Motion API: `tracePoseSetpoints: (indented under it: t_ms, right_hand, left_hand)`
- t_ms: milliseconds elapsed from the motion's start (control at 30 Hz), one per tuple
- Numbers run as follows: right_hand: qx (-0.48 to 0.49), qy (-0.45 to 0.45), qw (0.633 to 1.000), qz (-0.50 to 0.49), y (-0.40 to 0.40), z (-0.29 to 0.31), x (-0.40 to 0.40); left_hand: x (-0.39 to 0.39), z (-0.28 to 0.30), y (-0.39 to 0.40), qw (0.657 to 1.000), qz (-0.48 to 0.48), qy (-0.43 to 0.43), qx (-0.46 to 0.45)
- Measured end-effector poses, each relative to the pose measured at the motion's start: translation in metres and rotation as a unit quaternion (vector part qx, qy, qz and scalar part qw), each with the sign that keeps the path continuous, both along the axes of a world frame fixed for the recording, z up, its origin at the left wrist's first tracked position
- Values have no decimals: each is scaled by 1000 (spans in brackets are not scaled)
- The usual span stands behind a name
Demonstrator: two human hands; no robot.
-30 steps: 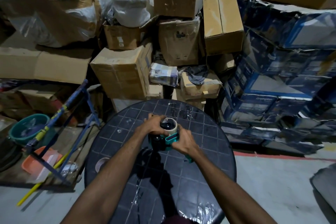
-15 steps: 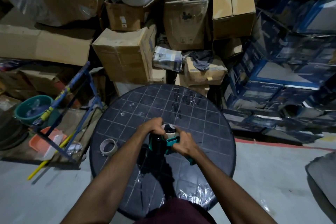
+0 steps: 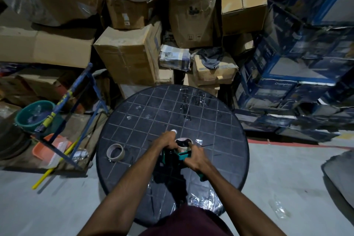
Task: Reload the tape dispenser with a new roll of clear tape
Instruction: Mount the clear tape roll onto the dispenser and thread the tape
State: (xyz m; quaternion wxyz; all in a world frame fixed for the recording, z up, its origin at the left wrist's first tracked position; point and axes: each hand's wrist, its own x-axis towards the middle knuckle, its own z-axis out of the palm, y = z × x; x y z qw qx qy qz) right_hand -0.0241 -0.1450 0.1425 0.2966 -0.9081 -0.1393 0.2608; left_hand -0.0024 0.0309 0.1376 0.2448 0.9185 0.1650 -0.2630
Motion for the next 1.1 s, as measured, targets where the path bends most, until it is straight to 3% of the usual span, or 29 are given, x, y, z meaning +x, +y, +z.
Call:
tracePoseSetpoints:
  t_ms: [267, 433, 633, 900, 1000, 1100]
  right_hand:
    - [-2, 10, 1000, -19, -11, -1, -10]
    - [1, 21, 999, -30, -16, -6, -12]
    - [43, 59, 996, -41, -29, -18, -16]
    - [56, 74, 993, -67, -39, -25, -20]
    - [37, 70, 995, -57, -38, -14, -23]
    - [14, 72, 996, -47, -37, -12, -25]
  left_hand:
    - [-7, -9, -13, 998, 51, -27, -16]
    - [8, -63, -14, 999, 38, -31, -2]
    - [-20, -1, -40, 999, 29, -31, 4]
    - [-24, -25, -46, 996, 74, -56, -15]
    - [-26, -27, -54, 995, 61, -76, 33]
    - [-24, -25, -61, 992, -12, -54, 114]
